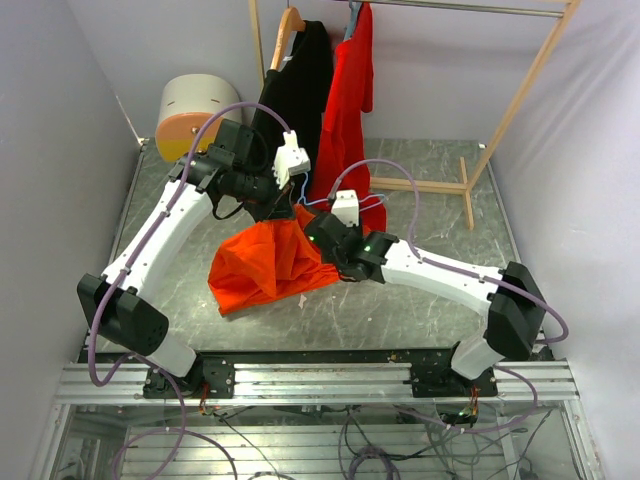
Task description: Place the t-shirt on the hanger
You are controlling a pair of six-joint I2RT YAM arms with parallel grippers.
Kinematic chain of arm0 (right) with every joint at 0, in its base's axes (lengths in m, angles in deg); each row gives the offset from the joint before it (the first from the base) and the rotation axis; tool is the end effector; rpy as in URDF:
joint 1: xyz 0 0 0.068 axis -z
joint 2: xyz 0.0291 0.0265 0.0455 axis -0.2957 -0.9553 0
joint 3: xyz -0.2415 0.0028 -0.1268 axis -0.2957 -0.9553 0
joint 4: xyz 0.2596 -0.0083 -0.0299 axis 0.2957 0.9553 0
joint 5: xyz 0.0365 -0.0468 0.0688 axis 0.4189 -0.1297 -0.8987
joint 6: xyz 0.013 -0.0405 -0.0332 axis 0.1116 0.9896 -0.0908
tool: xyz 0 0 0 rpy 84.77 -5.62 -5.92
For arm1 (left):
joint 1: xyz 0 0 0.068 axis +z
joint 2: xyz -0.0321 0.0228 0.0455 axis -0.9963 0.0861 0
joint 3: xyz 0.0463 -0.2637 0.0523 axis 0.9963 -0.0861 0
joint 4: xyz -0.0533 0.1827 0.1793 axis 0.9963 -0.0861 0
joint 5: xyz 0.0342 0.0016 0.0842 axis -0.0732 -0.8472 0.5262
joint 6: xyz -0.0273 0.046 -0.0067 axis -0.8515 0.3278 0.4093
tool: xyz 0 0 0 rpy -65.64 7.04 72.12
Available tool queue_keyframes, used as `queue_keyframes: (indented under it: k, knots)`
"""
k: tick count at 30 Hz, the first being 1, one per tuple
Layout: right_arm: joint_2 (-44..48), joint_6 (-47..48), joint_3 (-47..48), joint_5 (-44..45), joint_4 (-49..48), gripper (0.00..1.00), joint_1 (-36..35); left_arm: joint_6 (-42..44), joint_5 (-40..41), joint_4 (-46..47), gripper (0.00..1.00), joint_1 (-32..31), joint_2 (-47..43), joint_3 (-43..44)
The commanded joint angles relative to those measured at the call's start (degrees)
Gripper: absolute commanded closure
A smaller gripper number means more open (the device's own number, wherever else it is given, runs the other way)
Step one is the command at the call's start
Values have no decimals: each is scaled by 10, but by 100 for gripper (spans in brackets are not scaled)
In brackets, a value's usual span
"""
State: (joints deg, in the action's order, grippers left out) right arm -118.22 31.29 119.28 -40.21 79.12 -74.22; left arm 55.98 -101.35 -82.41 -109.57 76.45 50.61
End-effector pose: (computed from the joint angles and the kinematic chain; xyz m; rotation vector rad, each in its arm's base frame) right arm 0.1986 0.2661 0.2717 -0.0928 2.2417 0.0568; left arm 0.2753 -0.1507 0.3838 1.3032 1.9272 -0.8126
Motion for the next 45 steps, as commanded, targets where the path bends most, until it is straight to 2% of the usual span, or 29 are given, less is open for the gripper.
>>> queue_keyframes:
  k: [1, 7, 9, 12, 16, 23, 29, 45]
  knots:
    - [-20, -20, 19, 38, 11, 55, -2, 0, -22, 11, 93, 6, -17, 3]
    - [-13, -40, 22, 55, 31, 81, -2, 5, -22, 7, 93, 7, -21, -1]
    - [-6, -47, 21, 62, 41, 86, -2, 5, -22, 8, 93, 7, -21, -3]
    - [1, -55, 23, 64, 53, 87, -2, 5, -23, 8, 93, 7, -20, -4]
    - [11, -68, 30, 69, 74, 100, -3, 13, -20, 4, 93, 7, -20, -6]
    - [47, -109, -3, 83, 105, 100, 4, 24, -21, -8, 93, 13, -31, -9]
    - [86, -122, -56, 63, 100, 100, 39, 34, -38, -29, 93, 28, -39, -6]
    - [134, -23, -87, 0, 50, 100, 183, 113, -84, -120, 93, 67, -53, -11]
